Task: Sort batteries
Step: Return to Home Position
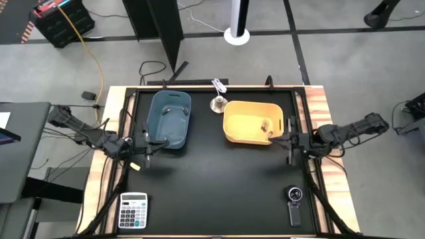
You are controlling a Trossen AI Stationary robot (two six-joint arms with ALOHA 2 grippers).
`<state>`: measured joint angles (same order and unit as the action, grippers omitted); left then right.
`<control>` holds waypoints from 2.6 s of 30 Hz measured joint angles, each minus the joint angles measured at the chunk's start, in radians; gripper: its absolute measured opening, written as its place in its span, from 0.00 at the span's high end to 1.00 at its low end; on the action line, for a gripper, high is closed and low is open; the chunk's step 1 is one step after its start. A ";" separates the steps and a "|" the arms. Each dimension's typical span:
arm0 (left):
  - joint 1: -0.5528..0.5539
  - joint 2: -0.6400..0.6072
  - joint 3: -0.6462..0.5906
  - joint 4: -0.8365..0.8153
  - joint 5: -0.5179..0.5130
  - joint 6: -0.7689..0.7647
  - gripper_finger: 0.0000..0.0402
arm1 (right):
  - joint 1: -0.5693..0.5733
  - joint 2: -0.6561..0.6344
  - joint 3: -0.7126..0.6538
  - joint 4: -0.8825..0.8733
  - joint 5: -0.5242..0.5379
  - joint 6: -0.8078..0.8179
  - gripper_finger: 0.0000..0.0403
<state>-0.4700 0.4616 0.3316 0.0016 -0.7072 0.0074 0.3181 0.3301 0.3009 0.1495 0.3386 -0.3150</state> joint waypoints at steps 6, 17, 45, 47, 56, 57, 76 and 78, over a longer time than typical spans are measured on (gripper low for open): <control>0.100 -0.007 -0.118 0.230 0.161 0.061 1.00 | 0.006 -0.124 -0.174 0.094 -0.004 0.036 1.00; 0.316 -0.024 -0.286 0.401 0.406 0.010 1.00 | 0.001 -0.294 -0.292 0.054 -0.027 0.119 1.00; 0.379 -0.460 -0.322 0.051 0.572 0.063 1.00 | -0.099 -0.305 -0.295 -0.082 -0.019 0.263 0.97; 0.379 -0.461 -0.322 0.080 0.584 0.059 1.00 | -0.099 -0.305 -0.295 -0.082 -0.019 0.304 0.96; 0.379 -0.457 -0.320 0.043 0.588 0.068 1.00 | -0.099 -0.303 -0.296 -0.082 -0.019 0.343 0.95; 0.379 -0.457 -0.317 0.038 0.588 0.062 1.00 | -0.099 -0.303 -0.296 -0.082 -0.019 0.342 0.95; 0.379 -0.457 -0.307 0.015 0.588 0.056 1.00 | -0.099 -0.303 -0.296 -0.083 -0.020 0.342 0.95; 0.379 -0.457 -0.306 0.015 0.588 0.056 1.00 | -0.099 -0.303 -0.296 -0.083 -0.020 0.342 0.95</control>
<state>-0.0914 0.0044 0.0253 0.0162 -0.1196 0.0639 0.2188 0.0269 0.0044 0.0667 0.3187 0.0273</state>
